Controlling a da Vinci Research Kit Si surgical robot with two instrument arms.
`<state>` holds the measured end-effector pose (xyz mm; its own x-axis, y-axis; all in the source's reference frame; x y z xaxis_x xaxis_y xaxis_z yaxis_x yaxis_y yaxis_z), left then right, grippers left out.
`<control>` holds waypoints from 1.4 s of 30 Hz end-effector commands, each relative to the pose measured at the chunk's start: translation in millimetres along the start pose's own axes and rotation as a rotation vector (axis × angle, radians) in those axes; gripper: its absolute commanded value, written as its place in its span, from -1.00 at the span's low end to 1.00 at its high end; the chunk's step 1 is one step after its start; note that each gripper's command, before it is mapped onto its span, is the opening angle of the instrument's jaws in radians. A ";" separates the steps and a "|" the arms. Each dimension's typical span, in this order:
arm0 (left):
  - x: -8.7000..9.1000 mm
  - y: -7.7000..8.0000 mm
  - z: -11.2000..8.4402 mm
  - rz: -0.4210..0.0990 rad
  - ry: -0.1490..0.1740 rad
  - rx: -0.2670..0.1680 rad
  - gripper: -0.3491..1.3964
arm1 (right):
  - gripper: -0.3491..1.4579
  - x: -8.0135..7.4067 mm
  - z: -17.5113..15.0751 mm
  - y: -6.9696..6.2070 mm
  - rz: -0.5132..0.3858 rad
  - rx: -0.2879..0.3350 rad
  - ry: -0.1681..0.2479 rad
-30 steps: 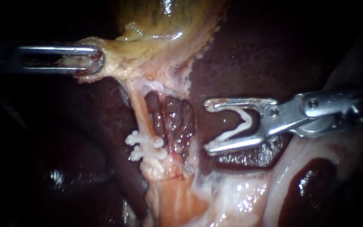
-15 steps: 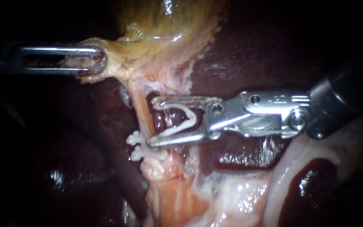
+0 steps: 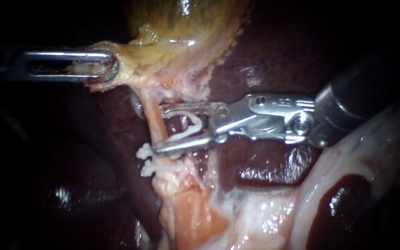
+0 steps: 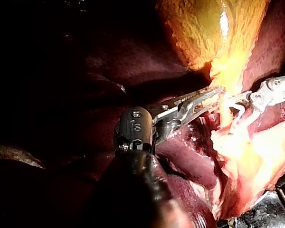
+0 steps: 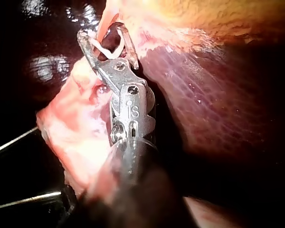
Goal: Clipping third clip left tube
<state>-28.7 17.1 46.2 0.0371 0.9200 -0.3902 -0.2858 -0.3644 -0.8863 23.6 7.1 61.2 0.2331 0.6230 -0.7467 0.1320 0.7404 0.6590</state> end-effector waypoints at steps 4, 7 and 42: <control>0.0 0.0 0.0 0.000 0.000 0.000 -1.00 | -0.06 1.3 2.7 -0.1 0.024 0.053 0.062; 0.0 0.0 0.0 0.000 0.000 0.000 -1.00 | -0.06 2.1 3.7 -0.8 0.029 0.079 0.098; 0.0 0.0 0.1 0.000 0.000 0.001 -1.00 | -1.00 6.7 -0.3 -4.4 0.106 0.061 0.091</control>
<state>-28.8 17.1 46.2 0.0371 0.9199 -0.3903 -0.2856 -0.3646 -0.8863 24.3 8.1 53.2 0.1611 0.7194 -0.6757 0.1713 0.6538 0.7370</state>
